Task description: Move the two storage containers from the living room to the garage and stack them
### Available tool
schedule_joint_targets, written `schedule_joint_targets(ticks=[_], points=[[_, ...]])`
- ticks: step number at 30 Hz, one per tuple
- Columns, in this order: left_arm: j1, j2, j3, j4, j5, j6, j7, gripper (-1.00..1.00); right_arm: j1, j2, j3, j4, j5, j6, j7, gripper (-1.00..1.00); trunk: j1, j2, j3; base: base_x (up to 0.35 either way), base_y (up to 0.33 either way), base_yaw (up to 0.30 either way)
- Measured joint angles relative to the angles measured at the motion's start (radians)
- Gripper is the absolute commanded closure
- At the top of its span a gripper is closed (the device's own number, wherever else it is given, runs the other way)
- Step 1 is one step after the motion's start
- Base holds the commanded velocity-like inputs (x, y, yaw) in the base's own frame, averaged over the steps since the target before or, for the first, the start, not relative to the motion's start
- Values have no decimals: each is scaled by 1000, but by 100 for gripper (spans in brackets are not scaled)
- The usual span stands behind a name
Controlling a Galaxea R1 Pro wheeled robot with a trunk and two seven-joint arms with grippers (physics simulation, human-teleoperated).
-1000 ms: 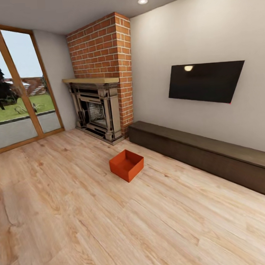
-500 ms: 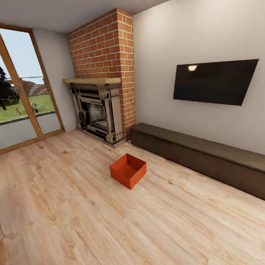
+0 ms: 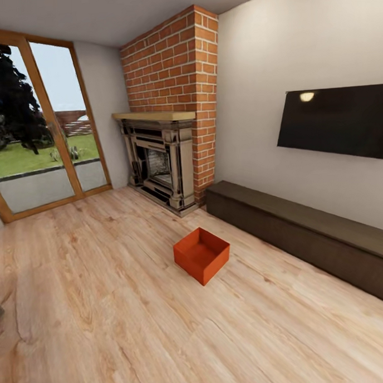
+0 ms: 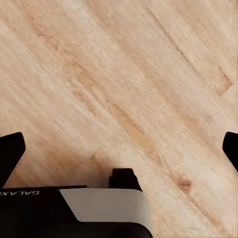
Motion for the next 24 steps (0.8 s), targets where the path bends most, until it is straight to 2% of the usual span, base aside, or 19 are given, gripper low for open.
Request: schedule_joint_targets(ticks=[6, 17, 24], points=[[0, 0, 0, 0, 0, -1, 0, -100, 0, 0, 0, 0, 0, 0, 0, -100, 0, 0, 0, 279, 0, 14], [0, 0, 1, 0, 0, -1, 1, -100, 0, 0, 0, 0, 0, 0, 0, -100, 1, 0, 0, 27, 0, 0], [0, 0, 0, 0, 0, -1, 0, -100, 0, 0, 0, 0, 0, 0, 0, -100, 0, 0, 0, 263, 0, 0]])
